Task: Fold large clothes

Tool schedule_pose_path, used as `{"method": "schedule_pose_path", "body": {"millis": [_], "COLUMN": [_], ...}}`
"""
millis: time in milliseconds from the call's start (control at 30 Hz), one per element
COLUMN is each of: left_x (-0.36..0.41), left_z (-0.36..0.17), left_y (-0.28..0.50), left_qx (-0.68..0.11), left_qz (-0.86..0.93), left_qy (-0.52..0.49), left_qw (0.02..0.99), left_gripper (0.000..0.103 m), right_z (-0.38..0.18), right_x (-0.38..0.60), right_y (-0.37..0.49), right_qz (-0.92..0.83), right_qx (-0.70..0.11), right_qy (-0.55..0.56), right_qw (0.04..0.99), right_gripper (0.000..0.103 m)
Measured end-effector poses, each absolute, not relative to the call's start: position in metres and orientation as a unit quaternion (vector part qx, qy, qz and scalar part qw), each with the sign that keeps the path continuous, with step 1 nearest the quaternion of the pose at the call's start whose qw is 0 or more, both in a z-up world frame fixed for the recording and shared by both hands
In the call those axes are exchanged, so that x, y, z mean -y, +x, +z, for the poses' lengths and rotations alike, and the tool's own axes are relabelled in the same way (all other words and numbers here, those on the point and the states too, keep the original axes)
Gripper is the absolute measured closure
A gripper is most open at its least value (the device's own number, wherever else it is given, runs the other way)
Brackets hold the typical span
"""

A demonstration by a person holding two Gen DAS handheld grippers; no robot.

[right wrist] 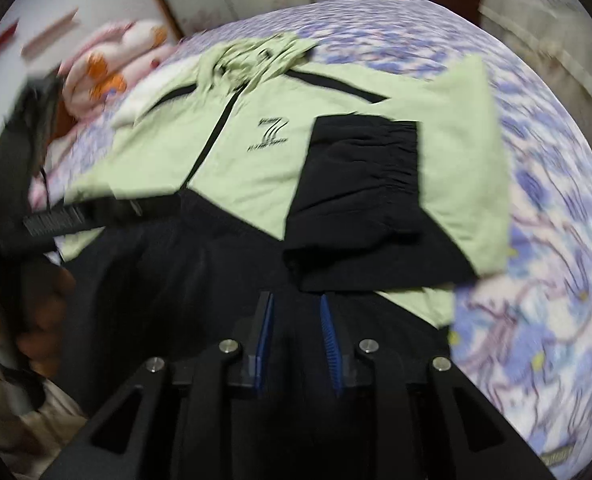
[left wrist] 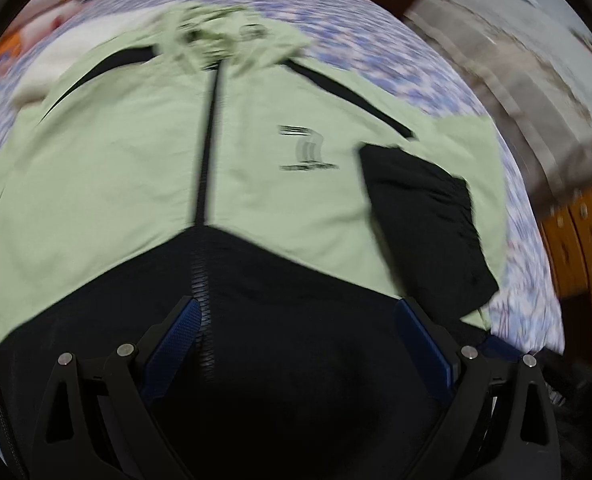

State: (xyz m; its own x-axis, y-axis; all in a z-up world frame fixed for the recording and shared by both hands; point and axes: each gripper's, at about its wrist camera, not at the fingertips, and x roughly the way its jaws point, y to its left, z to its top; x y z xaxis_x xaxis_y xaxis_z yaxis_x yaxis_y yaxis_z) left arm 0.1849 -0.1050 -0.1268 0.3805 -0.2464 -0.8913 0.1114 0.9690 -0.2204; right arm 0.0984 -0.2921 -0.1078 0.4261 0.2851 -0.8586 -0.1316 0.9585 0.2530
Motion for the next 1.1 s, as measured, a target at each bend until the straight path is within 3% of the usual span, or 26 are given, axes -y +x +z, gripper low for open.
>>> {"method": "schedule_pose_path", "body": {"millis": [267,600,667,700,733,900,1100], "left_x": [0.199,0.252,0.252,0.253,0.252,0.217,0.113], "left_z": [-0.121,-0.145,-0.146,-0.146,-0.145,-0.089,-0.041], "left_y": [0.168,0.189,0.197,0.202,0.208,0.229,0.252], "left_qx": [-0.516,-0.499,-0.502,-0.511,-0.523,-0.456,-0.406], "left_qz": [-0.181,-0.129,-0.137,-0.153,-0.16,-0.138,-0.086], "left_qy": [0.067,0.176,0.175,0.169,0.164,0.123,0.008], "left_qw": [0.834,0.838,0.836,0.829,0.821,0.871,0.91], "left_gripper": [0.006,0.009,0.039,0.083,0.095,0.096,0.094], "right_z": [-0.078,-0.098,-0.1,-0.101,-0.103,-0.102,-0.108], "right_x": [0.335,0.354,0.352,0.35,0.349,0.344,0.341], "right_y": [0.095,0.091,0.091,0.091,0.091,0.092,0.094], "right_qz": [0.003,0.002,0.007,0.008,0.009,0.014,0.019], "right_qx": [-0.51,-0.524,-0.525,-0.526,-0.528,-0.525,-0.525], "right_qy": [0.09,0.132,0.131,0.131,0.13,0.12,0.116], "right_qw": [0.856,0.842,0.841,0.84,0.839,0.842,0.843], "right_gripper": [0.079,0.079,0.079,0.079,0.079,0.079,0.079]}}
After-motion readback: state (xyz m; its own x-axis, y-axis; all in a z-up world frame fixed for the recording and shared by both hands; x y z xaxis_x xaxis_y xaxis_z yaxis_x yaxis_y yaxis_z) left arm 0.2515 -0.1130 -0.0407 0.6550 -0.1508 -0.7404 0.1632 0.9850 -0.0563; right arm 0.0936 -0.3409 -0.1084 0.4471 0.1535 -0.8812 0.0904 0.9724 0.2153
